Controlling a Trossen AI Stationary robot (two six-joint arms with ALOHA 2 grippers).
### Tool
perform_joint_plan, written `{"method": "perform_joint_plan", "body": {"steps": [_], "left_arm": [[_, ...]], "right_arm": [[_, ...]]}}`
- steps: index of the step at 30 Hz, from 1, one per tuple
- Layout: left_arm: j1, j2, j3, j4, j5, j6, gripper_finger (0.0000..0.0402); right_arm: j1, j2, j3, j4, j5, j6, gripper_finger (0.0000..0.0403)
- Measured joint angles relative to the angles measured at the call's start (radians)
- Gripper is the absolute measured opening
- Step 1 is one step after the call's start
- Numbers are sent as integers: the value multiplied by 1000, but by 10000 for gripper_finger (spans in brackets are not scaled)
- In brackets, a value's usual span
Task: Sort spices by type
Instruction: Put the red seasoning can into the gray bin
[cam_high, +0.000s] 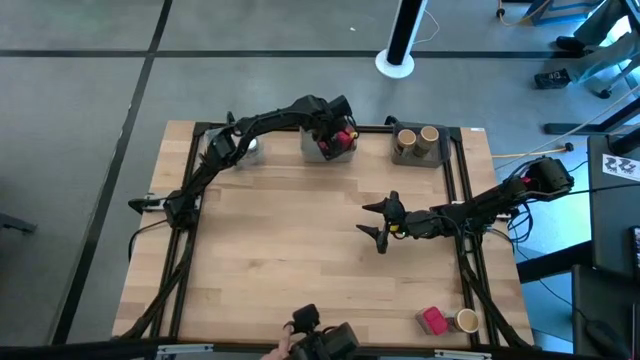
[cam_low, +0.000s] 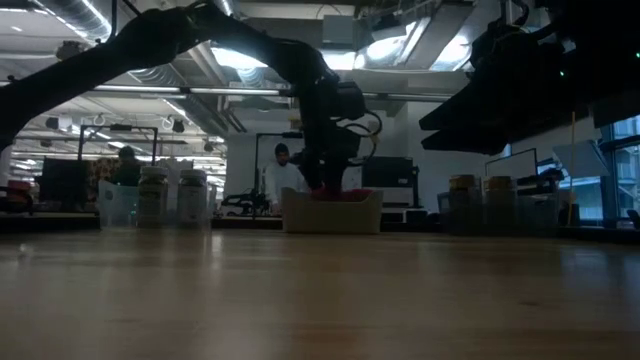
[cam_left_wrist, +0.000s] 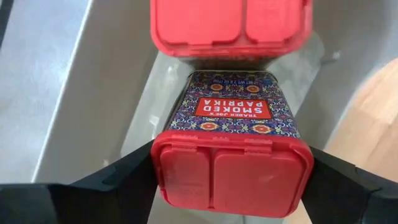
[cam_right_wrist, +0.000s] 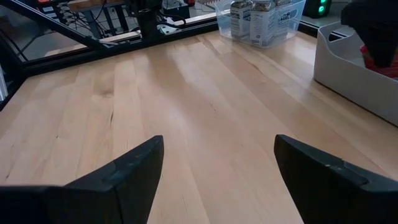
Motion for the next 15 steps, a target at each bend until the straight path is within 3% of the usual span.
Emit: {"method": "perform_joint_plan", "body": {"steps": [8, 15], "left_arm": [[-3, -2, 0, -15, -26, -32, 342], [-29, -12, 72, -53, -54, -13, 346]], "right_arm": [[0, 0, 0, -1, 0, 0, 303], [0, 0, 0, -5, 0, 0, 303]]}}
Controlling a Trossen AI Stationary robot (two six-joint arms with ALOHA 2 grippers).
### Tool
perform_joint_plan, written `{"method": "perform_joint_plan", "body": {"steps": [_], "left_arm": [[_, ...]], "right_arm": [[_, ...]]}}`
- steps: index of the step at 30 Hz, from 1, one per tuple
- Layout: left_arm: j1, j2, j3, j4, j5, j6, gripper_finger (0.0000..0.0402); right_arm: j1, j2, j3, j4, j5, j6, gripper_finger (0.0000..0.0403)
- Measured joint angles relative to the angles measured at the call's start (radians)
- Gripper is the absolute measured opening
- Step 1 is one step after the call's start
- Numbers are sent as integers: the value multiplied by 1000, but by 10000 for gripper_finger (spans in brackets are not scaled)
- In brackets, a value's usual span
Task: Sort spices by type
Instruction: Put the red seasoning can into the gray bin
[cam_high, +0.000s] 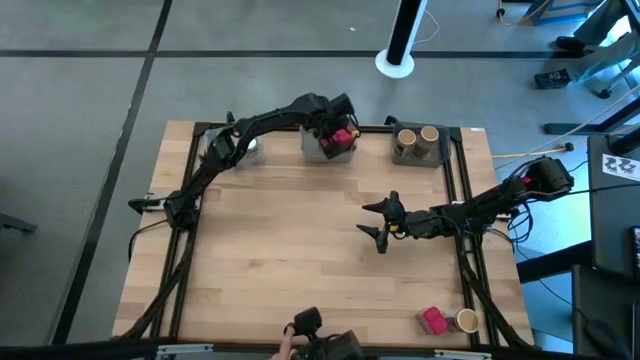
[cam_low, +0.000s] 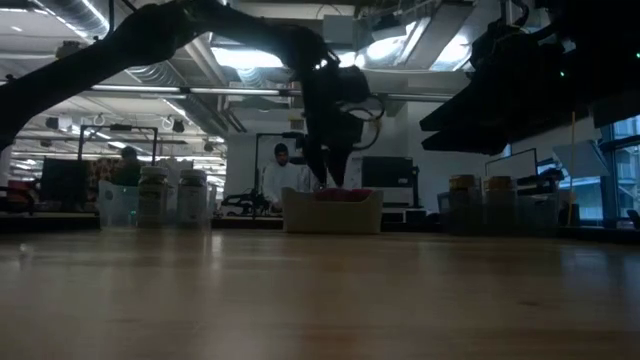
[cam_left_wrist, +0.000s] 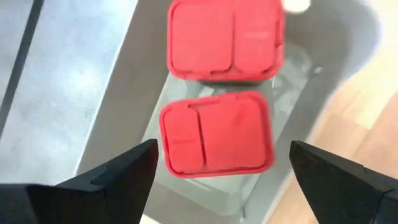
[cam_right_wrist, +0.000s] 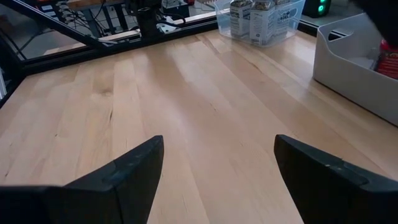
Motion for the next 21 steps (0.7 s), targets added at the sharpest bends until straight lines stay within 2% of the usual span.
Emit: {"method": "perform_joint_plan", "body": {"steps": [3, 7, 15, 21], "left_arm": [[-12, 0, 49, -52, -3, 8, 346], [-34, -43, 42, -87, -44, 14, 346], [-108, -193, 43, -146, -62, 7, 346], [-220, -306, 43, -136, -64, -31, 347]], "right_arm": [[0, 0, 0, -1, 0, 0, 303], [0, 0, 0, -2, 0, 0, 303], [0, 0, 0, -3, 1, 0, 303], [0, 0, 0, -5, -1, 32, 303]]}}
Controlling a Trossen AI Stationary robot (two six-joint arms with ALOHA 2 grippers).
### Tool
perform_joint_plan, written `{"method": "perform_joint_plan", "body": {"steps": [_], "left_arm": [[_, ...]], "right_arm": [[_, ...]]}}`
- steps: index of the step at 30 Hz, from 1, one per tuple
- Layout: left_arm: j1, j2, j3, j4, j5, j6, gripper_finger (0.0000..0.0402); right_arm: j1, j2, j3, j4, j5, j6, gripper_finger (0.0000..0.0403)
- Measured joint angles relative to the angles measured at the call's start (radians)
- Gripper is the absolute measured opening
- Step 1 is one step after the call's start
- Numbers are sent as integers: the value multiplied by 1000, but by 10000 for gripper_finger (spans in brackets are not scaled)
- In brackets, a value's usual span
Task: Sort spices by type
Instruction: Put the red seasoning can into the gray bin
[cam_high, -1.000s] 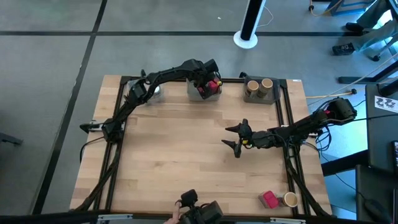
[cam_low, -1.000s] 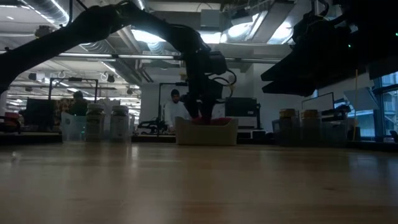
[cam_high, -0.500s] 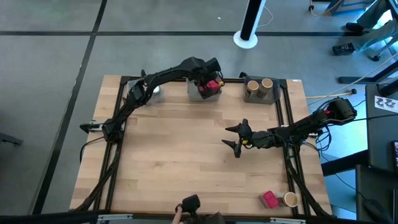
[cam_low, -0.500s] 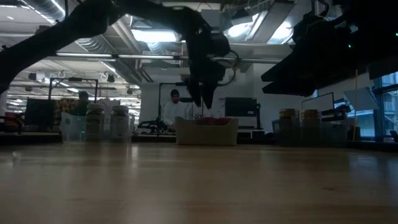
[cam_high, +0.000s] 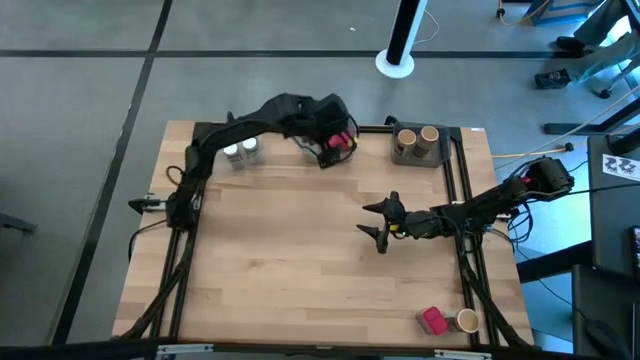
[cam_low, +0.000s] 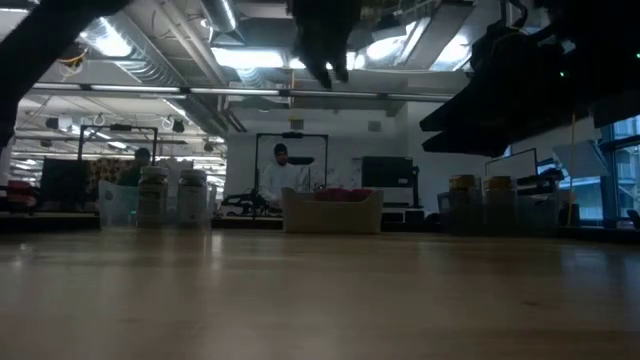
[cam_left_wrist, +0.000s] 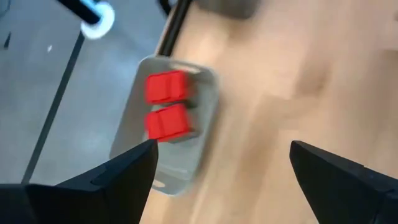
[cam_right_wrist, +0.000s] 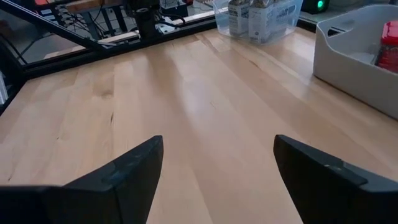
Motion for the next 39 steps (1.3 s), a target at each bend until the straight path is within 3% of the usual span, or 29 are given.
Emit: {"method": "perform_joint_plan", "body": {"steps": [8, 16, 26, 39], "left_arm": [[-214, -122, -72, -8, -136, -41, 347], [-378, -337, -402, 33, -237, -138, 347], [-521, -715, -997, 483, -273, -172, 347], [-604, -1029, -1503, 1052, -273, -29, 347]], "right_arm": [[1, 0, 0, -46, -26, 79, 303], [1, 0, 0, -42, -153, 156, 303], [1, 0, 53, -97, -159, 133, 303], [0, 0, 403, -598, -122, 37, 303]]}}
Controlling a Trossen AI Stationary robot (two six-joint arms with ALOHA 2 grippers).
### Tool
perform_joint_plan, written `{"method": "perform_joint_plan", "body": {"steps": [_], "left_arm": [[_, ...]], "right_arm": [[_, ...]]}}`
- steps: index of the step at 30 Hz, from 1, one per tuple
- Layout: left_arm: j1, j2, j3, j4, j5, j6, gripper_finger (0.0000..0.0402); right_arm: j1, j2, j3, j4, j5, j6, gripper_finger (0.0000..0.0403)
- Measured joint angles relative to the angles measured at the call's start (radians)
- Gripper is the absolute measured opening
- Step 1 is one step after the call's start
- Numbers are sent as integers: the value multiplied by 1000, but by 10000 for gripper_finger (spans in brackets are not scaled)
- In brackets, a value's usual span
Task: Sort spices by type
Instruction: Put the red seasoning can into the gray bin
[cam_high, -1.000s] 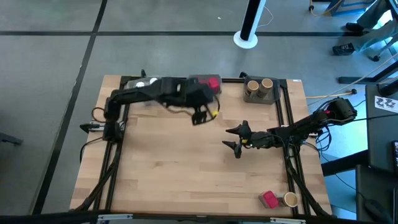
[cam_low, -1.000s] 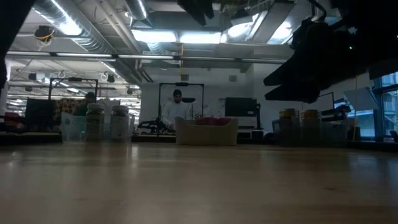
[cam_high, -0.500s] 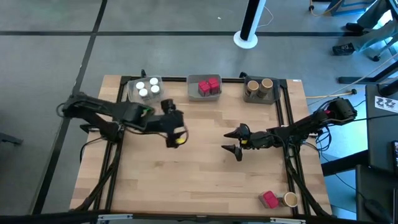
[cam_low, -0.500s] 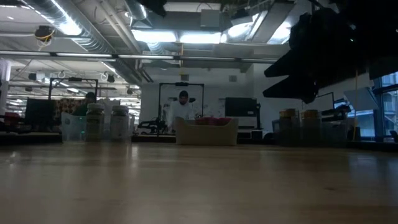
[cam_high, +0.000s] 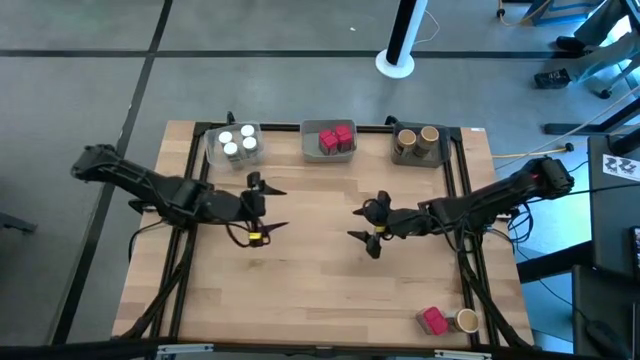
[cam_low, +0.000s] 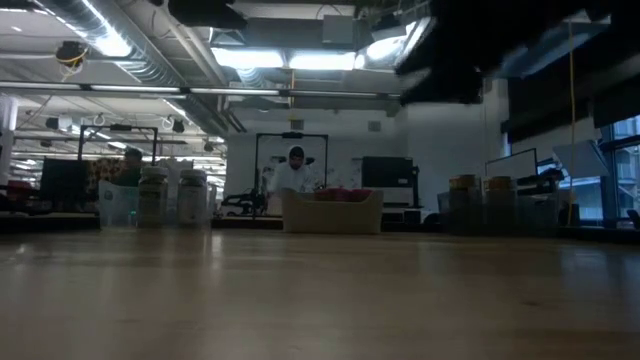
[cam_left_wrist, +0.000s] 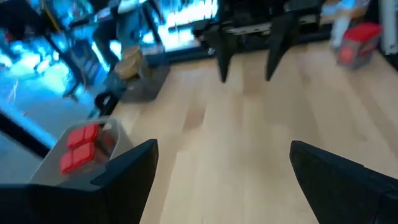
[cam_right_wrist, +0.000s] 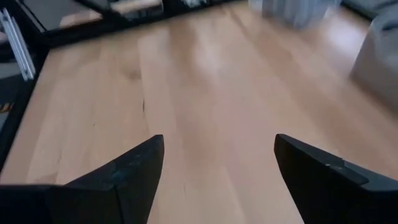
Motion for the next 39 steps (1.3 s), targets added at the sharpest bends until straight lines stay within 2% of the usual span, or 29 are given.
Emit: {"method": "perform_joint_plan", "body": {"steps": [6, 10, 16, 25, 29, 35, 39], "left_arm": [[2, -59, -120, 223, 1, 89, 347], [1, -80, -178, 289, 2, 140, 347], [3, -115, -264, 324, 1, 118, 347], [-3, -163, -271, 266, 0, 112, 347], [-8, -169, -271, 252, 1, 101, 347], [-12, -173, -271, 251, 1, 96, 347], [-12, -173, -271, 251, 1, 93, 347]], "right_arm": [[0, 0, 100, 14, 25, -42, 303], [0, 0, 133, 92, 10, -43, 303], [0, 0, 145, 237, -27, 16, 303], [5, 0, 150, 377, -27, 13, 303], [54, 0, 221, 228, -4, 11, 303], [170, 0, 441, -184, 167, 20, 303], [235, 0, 553, -419, 235, 142, 303]]}}
